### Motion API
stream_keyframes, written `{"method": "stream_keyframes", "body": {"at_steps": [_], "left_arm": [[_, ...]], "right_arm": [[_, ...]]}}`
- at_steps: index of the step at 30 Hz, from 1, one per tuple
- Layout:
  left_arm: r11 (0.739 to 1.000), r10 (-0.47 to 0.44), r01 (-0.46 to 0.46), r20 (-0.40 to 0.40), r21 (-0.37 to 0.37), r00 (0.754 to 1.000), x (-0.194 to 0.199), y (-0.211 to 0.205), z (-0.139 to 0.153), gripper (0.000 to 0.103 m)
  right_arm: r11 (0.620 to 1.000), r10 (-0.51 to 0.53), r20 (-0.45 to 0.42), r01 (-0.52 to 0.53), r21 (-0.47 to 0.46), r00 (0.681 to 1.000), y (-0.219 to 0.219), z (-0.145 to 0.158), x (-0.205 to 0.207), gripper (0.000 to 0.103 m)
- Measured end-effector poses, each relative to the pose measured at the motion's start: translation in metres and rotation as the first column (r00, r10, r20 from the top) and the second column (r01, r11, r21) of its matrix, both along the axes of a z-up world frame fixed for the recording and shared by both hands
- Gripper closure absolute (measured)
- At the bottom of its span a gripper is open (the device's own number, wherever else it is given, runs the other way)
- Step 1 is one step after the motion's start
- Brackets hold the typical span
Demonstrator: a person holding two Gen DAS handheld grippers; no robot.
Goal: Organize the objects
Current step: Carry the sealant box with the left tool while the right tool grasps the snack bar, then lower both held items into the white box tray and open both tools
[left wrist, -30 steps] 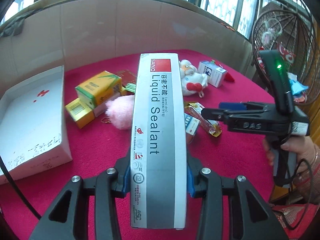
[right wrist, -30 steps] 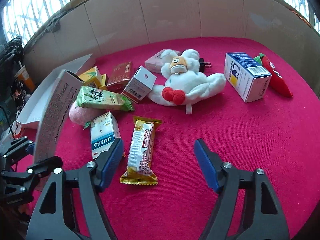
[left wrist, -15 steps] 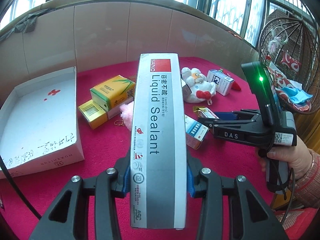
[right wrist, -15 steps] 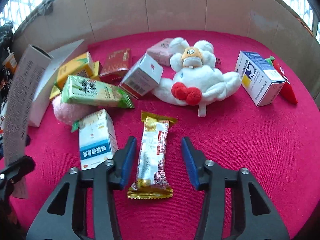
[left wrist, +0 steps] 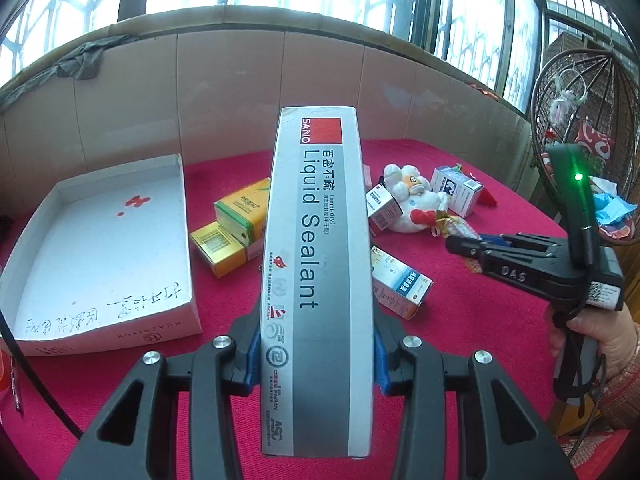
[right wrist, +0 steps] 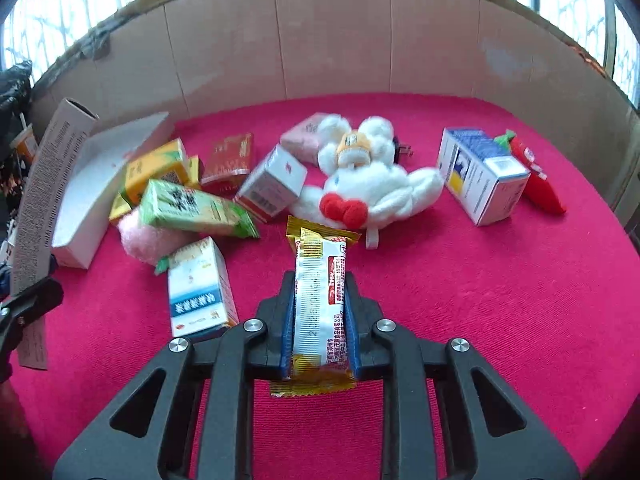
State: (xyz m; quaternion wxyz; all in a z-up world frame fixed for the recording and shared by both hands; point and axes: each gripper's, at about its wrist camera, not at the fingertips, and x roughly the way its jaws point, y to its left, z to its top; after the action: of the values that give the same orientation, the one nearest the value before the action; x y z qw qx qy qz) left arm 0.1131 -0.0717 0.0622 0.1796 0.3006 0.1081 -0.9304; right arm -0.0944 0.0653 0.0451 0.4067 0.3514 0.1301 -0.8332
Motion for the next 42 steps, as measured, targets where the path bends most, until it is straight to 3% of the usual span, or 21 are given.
{"method": "stream_keyframes", "body": {"at_steps": [6,23,35,42], "left_arm": [[0.999,0.034,-0.035,-0.030,-0.003,0.999,0.010,-0.006,0.008,0.061],[0.982,0.188,-0.190,-0.141,-0.003,0.972,0.060,-0.045,0.037,0.061],[0.943,0.309,-0.328,-0.224,-0.049,0.924,0.109,-0.076,0.076,0.061],[0.923,0.355,-0.379,-0.230,-0.065,0.906,0.126,-0.094,0.086,0.061]], "right_arm": [[0.997,0.023,0.037,-0.020,-0.074,0.999,0.004,0.020,0.003,0.083],[0.987,0.094,-0.033,-0.097,-0.125,0.995,-0.037,0.063,0.027,0.083],[0.964,0.161,-0.107,-0.179,-0.196,0.981,-0.080,0.111,0.052,0.083],[0.949,0.213,-0.130,-0.237,-0.207,0.968,-0.104,0.123,0.075,0.083]]}}
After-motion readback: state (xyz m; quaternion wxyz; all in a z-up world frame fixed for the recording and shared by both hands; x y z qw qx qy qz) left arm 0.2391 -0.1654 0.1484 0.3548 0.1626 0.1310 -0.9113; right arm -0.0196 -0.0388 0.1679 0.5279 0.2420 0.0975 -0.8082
